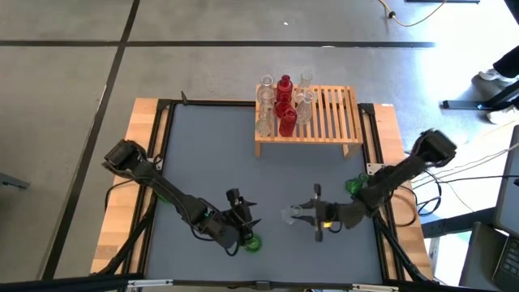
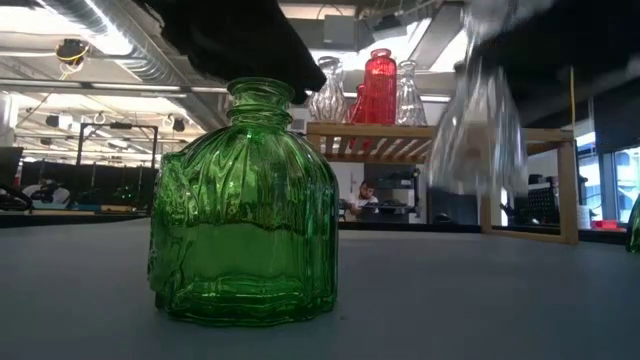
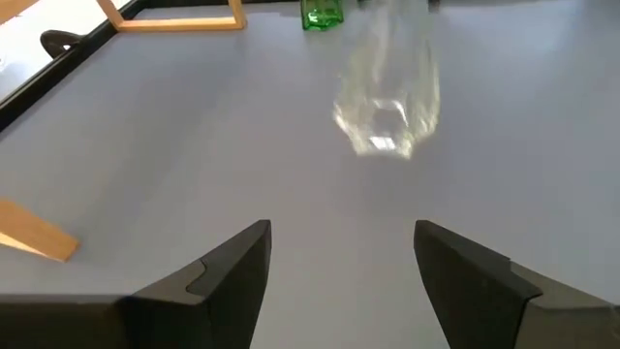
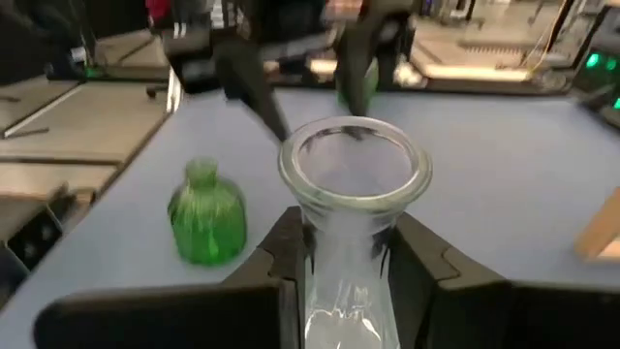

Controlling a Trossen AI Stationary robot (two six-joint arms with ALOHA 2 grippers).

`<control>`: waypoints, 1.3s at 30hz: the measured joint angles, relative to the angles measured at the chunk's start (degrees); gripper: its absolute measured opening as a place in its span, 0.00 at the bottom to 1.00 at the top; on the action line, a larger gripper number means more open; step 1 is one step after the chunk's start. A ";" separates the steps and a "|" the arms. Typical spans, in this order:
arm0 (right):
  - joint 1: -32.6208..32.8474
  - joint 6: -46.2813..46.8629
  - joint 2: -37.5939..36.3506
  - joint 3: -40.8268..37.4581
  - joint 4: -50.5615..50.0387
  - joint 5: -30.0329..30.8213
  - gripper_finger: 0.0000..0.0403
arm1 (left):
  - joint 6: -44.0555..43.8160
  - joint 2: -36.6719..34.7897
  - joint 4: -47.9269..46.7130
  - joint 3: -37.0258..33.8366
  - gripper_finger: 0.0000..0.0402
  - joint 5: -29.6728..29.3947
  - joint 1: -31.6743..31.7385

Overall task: Sort vases onto shelf
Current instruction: Put the top transparent vase onto the shelf aligned with the other transparent vase

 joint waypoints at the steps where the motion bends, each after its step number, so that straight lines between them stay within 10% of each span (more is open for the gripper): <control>1: -0.31 -0.47 -2.63 0.04 -1.95 0.04 0.18 | 0.01 -0.10 0.00 0.01 0.62 -0.02 -0.06; 15: -14.33 -3.37 -34.42 8.35 -42.13 0.54 0.20 | 0.02 -0.15 -0.04 0.04 0.62 0.01 -0.44; 39: -50.02 -7.69 -26.62 19.13 -50.18 -20.02 0.22 | 0.02 -0.15 -0.02 0.04 0.62 -1.08 -0.42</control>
